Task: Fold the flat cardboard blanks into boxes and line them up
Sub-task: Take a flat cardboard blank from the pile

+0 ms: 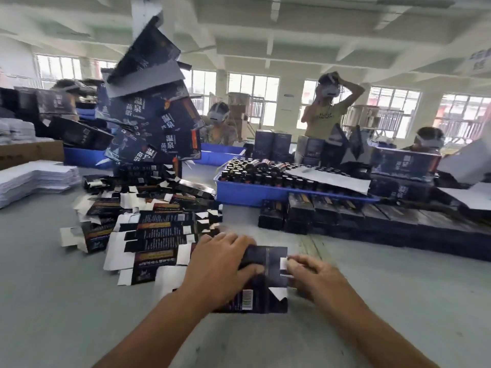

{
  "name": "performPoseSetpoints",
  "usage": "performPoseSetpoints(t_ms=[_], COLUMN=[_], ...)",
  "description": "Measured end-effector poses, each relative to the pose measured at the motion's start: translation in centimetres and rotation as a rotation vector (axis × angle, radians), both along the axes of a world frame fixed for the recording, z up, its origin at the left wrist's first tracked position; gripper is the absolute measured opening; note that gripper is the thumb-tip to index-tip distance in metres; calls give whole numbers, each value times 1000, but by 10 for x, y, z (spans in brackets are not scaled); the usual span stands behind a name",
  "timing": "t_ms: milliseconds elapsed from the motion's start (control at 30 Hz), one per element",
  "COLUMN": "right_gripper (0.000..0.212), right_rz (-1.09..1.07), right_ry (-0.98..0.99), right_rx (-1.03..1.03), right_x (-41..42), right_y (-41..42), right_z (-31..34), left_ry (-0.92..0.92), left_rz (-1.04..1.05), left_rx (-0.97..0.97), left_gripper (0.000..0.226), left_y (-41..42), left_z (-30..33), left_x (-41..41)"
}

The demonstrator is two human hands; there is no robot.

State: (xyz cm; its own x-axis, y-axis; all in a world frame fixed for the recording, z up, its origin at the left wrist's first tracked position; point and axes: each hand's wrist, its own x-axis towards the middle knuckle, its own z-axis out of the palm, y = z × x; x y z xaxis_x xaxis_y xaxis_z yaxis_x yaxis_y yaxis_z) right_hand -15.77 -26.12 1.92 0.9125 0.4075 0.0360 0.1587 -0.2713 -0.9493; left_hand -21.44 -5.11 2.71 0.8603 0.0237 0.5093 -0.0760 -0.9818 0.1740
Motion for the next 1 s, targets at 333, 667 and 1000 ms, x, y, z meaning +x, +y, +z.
performPoseSetpoints(t_ms=[333,667,1000], right_gripper=[14,15,14], right_rz=[-30,-89,-160], right_ry=[144,169,181], right_rx=[331,333,385], right_x=[-13,-9,-9], right_y=[-28,-33,-37], right_z=[-1,-1,4], left_ry=[208,204,33], left_rz=[-202,-213,-84], left_rx=[-43,59,164], left_gripper=[112,133,112], left_y=[-30,-41,-38], left_z=[-10,-23,-17], left_x=[-9,-9,-11])
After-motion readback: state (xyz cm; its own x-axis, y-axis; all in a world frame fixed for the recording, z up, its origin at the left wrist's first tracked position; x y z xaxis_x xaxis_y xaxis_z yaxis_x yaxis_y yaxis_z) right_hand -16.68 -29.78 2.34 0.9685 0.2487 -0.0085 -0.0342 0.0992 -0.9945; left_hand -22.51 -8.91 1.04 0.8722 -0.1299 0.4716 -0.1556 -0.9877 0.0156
